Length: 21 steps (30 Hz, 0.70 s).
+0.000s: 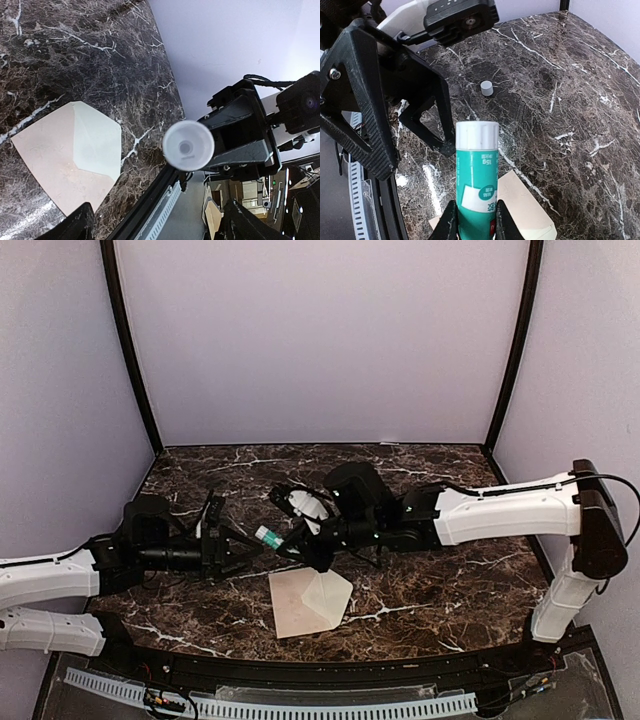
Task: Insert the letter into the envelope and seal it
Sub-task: Pick up the solid glue from the envelope.
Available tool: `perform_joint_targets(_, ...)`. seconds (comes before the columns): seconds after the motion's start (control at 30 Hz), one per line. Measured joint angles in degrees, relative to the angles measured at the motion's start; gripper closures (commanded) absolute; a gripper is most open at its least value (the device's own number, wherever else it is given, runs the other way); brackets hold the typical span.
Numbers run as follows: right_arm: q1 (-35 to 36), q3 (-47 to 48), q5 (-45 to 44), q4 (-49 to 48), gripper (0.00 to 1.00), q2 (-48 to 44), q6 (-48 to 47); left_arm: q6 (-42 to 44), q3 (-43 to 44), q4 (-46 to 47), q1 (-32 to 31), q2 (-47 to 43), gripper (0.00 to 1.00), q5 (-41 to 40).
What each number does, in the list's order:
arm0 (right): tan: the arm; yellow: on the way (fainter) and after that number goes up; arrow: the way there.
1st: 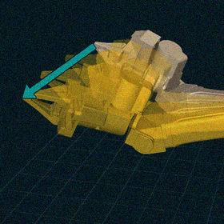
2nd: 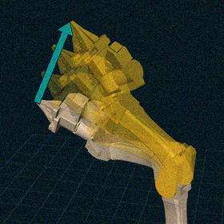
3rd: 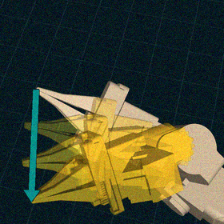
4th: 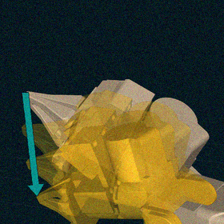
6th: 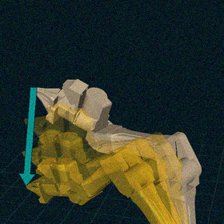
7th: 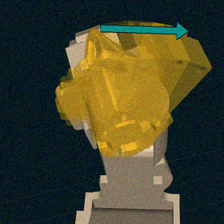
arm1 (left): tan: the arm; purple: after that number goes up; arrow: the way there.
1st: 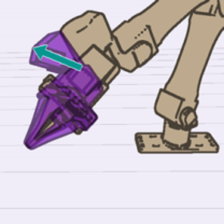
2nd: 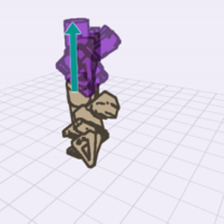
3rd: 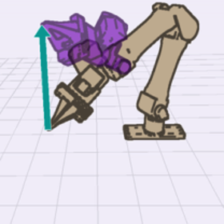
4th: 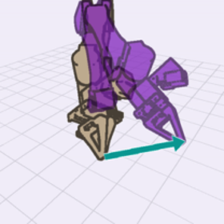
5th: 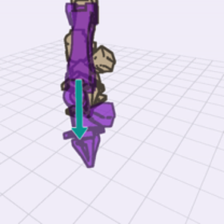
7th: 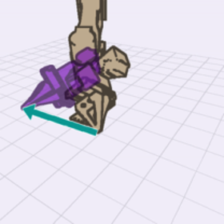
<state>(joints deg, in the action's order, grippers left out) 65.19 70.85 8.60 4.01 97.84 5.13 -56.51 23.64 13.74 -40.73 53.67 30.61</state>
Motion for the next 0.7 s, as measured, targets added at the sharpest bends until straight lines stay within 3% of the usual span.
perform_joint_targets(0.23,0.81,0.00,1.03,0.04,1.00,0.00,-0.09,-2.47,0.00,3.39,0.02,0.02,0.11,1.99)
perform_joint_targets(0.53,3.06,1.77,1.27,3.39,1.00,0.83,-1.79,-4.44,0.04,4.70,0.02,1.57,0.44,2.27)
perform_joint_targets(0.7,3.45,2.32,1.16,4.42,1.00,0.94,-2.40,-5.05,0.04,5.14,0.02,2.10,0.48,3.10)
